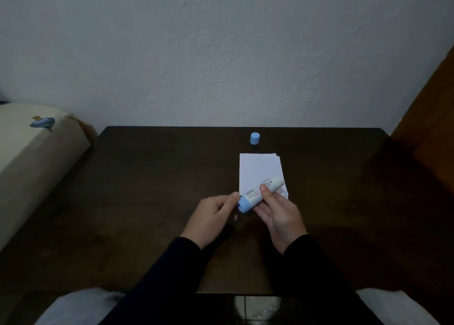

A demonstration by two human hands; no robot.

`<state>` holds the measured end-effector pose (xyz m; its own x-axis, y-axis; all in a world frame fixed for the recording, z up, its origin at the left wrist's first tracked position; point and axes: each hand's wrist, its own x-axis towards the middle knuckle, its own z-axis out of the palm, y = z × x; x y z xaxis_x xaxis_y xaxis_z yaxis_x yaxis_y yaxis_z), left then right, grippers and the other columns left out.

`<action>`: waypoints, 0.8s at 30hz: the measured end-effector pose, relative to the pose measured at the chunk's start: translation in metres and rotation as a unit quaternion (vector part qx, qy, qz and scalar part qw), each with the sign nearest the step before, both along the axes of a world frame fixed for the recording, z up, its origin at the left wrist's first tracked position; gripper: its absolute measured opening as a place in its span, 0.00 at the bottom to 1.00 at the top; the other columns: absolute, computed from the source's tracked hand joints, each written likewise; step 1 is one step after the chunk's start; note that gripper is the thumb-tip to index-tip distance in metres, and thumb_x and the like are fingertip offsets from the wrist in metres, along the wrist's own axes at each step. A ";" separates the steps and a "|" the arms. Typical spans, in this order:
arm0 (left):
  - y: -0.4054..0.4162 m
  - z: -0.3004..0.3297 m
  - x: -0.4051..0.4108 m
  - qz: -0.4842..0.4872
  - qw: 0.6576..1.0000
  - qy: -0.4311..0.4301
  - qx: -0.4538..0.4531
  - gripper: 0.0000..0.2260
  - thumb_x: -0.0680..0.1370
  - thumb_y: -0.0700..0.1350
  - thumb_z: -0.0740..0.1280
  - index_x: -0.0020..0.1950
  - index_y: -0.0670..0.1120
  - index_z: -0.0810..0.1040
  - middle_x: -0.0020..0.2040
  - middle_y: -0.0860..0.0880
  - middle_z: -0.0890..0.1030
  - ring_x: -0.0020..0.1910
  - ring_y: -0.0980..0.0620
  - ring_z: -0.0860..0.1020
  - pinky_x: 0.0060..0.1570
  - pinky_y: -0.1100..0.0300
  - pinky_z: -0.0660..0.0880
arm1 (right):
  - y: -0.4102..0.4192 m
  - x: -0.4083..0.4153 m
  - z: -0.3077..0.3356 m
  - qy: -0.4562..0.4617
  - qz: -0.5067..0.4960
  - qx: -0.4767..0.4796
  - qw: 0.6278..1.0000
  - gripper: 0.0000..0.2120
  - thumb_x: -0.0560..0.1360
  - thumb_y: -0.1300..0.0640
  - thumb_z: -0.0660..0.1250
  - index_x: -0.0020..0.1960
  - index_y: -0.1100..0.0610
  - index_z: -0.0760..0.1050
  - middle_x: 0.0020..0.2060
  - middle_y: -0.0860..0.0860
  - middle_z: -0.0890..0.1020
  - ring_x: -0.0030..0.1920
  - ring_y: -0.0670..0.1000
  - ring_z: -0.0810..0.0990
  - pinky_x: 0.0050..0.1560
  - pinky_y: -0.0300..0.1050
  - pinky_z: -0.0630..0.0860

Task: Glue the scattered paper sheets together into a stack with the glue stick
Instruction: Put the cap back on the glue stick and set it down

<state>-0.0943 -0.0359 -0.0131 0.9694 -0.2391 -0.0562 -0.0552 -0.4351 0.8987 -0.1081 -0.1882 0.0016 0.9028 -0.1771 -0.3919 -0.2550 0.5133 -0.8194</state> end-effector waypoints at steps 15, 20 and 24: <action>0.002 -0.003 0.000 0.001 0.998 -0.062 0.017 0.24 0.76 0.68 0.55 0.38 0.52 0.79 0.35 0.52 0.79 0.36 0.53 0.76 0.39 0.52 0.72 | -0.001 -0.001 0.001 -0.004 0.010 0.029 1.000 0.09 0.77 0.56 0.66 0.55 0.58 0.72 0.51 0.53 0.81 0.51 0.49 0.80 0.51 0.43 0.77; 0.004 -0.003 0.002 -0.026 0.995 -0.080 0.050 0.13 0.70 0.62 0.70 0.46 0.57 0.75 0.38 0.55 0.78 0.33 0.59 0.74 0.34 0.60 0.72 | -0.003 0.000 0.000 0.006 -0.004 0.024 1.000 0.18 0.77 0.57 0.66 0.65 0.62 0.71 0.57 0.56 0.79 0.59 0.54 0.78 0.57 0.47 0.76; 0.002 -0.002 0.001 -0.017 0.997 -0.073 0.017 0.08 0.75 0.57 0.68 0.43 0.54 0.80 0.36 0.53 0.79 0.33 0.56 0.75 0.35 0.57 0.72 | -0.002 -0.001 0.000 -0.004 -0.001 0.029 1.000 0.15 0.77 0.57 0.67 0.62 0.60 0.72 0.54 0.55 0.80 0.56 0.52 0.80 0.51 0.43 0.78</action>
<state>-0.0930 -0.0338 -0.0150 0.9590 -0.2727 0.0773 -0.2005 -0.4601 0.8649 -0.1096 -0.1898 0.0013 0.9056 -0.1556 -0.3945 -0.2477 0.5612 -0.7897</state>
